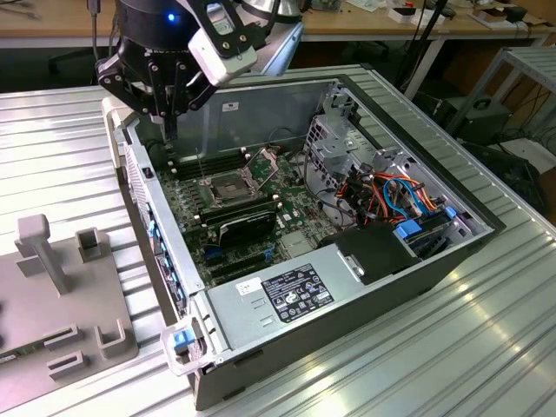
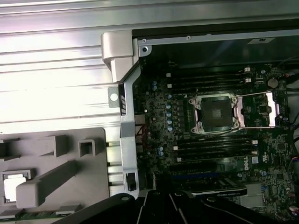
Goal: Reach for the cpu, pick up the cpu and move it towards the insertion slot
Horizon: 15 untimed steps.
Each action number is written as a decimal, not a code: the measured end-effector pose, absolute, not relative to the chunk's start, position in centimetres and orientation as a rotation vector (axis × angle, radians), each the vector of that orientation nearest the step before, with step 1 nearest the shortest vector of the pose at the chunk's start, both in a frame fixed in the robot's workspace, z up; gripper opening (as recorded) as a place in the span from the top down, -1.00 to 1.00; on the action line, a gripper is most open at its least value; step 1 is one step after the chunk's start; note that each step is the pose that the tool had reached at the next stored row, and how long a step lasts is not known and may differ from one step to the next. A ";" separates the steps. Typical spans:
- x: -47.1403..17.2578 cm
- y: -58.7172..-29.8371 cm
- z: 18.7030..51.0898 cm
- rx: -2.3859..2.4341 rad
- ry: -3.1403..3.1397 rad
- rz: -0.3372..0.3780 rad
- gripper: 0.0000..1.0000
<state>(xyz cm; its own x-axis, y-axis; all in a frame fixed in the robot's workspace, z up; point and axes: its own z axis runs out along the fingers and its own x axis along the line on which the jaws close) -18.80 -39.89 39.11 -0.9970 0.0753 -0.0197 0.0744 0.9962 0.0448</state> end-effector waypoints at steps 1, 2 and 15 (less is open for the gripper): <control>-18.9 -39.9 39.1 0.117 3.118 0.069 0.79; -18.9 -39.9 39.1 0.117 3.118 0.069 0.79; -19.5 -39.9 39.0 0.117 3.124 0.068 0.79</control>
